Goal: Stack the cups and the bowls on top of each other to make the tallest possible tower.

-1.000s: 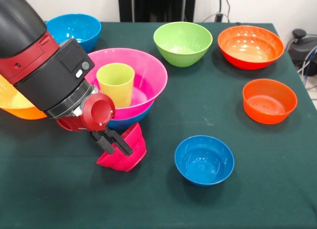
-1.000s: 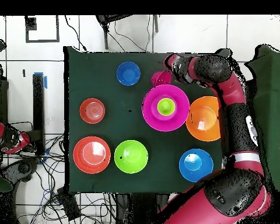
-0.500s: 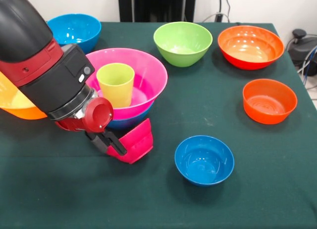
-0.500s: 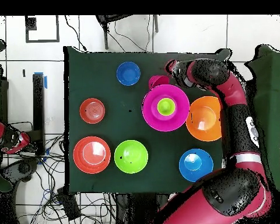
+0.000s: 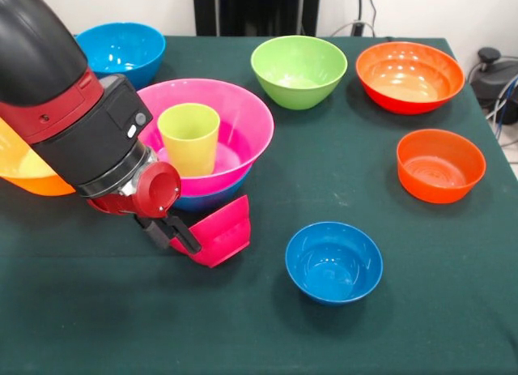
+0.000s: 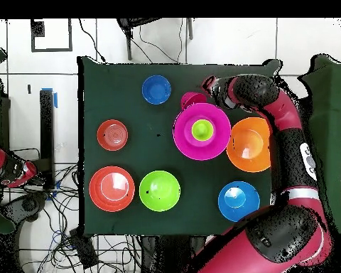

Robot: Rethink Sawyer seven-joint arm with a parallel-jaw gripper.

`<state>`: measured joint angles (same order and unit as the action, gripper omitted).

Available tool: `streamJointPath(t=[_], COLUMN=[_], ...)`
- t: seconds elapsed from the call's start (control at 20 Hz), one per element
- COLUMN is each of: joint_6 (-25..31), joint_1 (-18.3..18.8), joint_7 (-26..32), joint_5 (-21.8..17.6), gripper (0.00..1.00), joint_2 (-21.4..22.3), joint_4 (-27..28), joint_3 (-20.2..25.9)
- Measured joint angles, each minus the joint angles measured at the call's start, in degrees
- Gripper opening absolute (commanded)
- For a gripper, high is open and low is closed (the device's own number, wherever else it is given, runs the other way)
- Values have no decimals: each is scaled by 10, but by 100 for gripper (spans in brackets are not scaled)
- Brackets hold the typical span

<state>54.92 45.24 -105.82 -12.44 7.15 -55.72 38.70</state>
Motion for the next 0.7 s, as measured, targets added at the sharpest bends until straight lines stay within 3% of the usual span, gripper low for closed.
streamJointPath(t=[0.7], joint_6=[20], joint_1=[0], joint_7=[0], joint_5=[0], gripper=[100], joint_2=[16], joint_4=[-3], joint_3=[0])
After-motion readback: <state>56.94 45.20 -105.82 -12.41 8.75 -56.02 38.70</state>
